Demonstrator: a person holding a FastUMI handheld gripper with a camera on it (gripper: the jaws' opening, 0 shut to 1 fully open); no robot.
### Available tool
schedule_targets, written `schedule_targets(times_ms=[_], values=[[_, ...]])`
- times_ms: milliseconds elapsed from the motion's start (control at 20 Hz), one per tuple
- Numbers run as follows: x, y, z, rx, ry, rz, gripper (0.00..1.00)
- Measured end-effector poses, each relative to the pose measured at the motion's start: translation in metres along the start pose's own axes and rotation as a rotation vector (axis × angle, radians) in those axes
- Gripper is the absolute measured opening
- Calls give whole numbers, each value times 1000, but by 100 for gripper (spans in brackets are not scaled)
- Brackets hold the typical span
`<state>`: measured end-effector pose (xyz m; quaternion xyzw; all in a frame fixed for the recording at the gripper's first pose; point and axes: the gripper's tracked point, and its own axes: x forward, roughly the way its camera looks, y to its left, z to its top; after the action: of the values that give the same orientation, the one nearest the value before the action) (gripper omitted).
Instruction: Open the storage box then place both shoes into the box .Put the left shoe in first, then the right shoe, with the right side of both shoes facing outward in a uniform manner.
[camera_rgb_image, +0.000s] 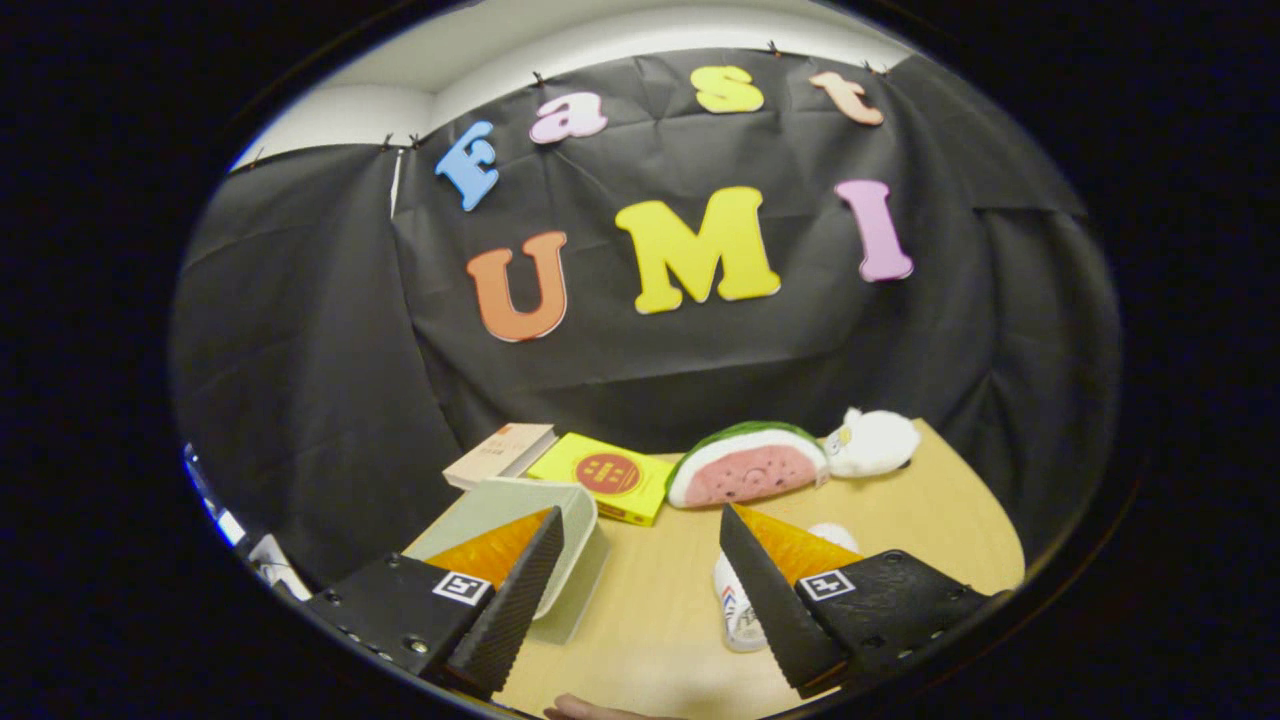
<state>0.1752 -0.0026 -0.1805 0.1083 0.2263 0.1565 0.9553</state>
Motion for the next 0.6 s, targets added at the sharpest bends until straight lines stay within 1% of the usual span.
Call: schedule_targets(times_ms=[100, 300, 500, 600], values=[[36, 2, -15, 47, 84, 64, 96], [94, 24, -42, 160, 240, 237, 95], [133, 49, -68, 268, 381, 427, 95], [148, 61, -81, 332, 462, 538, 95]])
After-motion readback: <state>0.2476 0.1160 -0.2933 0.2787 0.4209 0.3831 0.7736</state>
